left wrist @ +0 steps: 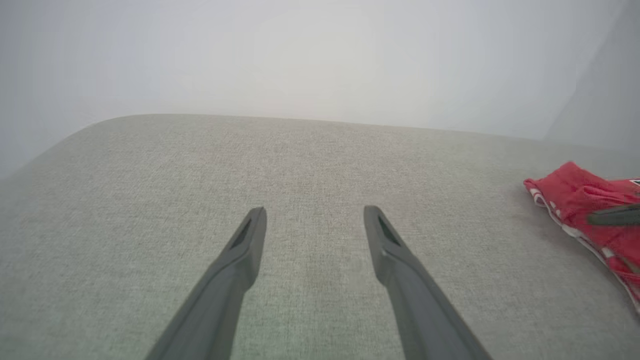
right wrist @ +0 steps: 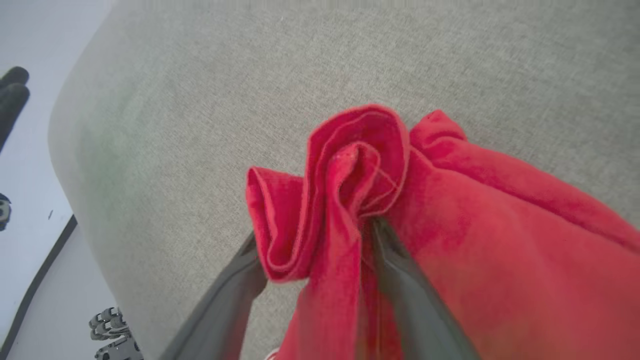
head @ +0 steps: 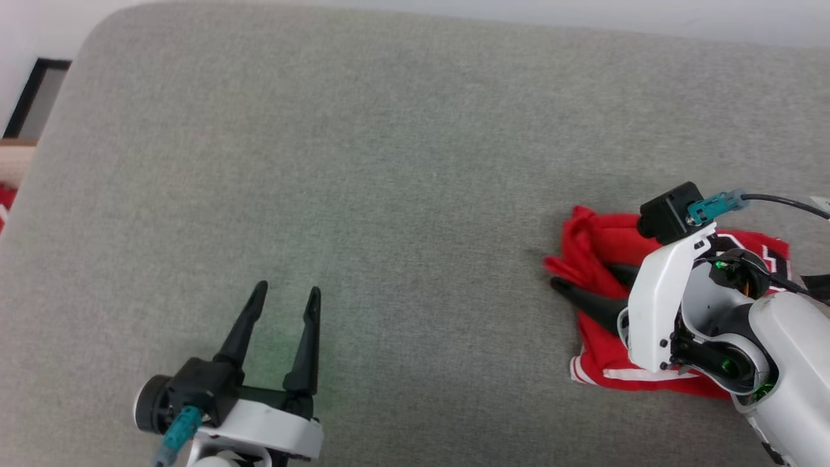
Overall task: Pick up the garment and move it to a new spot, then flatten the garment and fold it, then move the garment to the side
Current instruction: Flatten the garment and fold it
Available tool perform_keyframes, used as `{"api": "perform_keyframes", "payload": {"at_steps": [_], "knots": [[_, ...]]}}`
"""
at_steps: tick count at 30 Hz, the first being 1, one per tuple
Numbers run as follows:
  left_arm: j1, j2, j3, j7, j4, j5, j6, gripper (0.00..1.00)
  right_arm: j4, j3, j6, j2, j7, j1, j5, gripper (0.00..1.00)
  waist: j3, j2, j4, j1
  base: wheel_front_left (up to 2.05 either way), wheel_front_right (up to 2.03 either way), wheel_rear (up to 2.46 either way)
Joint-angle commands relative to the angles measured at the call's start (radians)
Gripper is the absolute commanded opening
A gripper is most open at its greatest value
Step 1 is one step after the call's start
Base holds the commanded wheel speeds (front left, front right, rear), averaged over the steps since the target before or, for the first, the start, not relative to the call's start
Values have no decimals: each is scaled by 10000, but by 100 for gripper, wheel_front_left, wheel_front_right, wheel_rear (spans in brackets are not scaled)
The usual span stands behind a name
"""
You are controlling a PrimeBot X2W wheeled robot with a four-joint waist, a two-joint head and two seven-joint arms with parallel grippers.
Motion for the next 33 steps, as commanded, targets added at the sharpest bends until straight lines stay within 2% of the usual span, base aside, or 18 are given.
{"api": "perform_keyframes", "payload": {"at_steps": [1, 6, 12, 20, 27, 30, 33], "knots": [[66, 73, 50, -8, -19, -4, -25, 100, 27, 40, -13, 72, -133, -42, 189, 100, -227, -1, -236, 0, 0, 0, 0], [216, 190, 208, -8, -2, -129, -25, 100, 100, -125, -13, 179, -632, -321, 692, 100, -529, -1, -689, 0, 0, 0, 0], [266, 367, 97, -8, 445, -453, -25, 100, 413, 73, -13, -180, -1747, -262, 956, 100, -765, -1, -1183, 0, 0, 0, 0], [112, 558, 154, -8, 886, -761, -25, 100, 1377, 519, -13, -635, -4844, 56, 1537, 100, -908, -1, -1718, 0, 0, 0, 0], [295, 721, 397, -8, 1054, -947, -25, 100, 2692, 993, -13, -628, -7596, 248, 975, 100, -1251, -1, -2072, 0, 0, 0, 0], [442, 809, 512, -8, 959, -982, -25, 100, 3017, 1135, -13, -473, -8354, 331, 764, 100, -1406, -1, -2168, 0, 0, 0, 0], [609, 858, 695, -8, 791, -982, -25, 100, 3151, 968, -13, -310, -8629, 507, 512, 100, -1595, -1, -2188, 0, 0, 0, 0]]}}
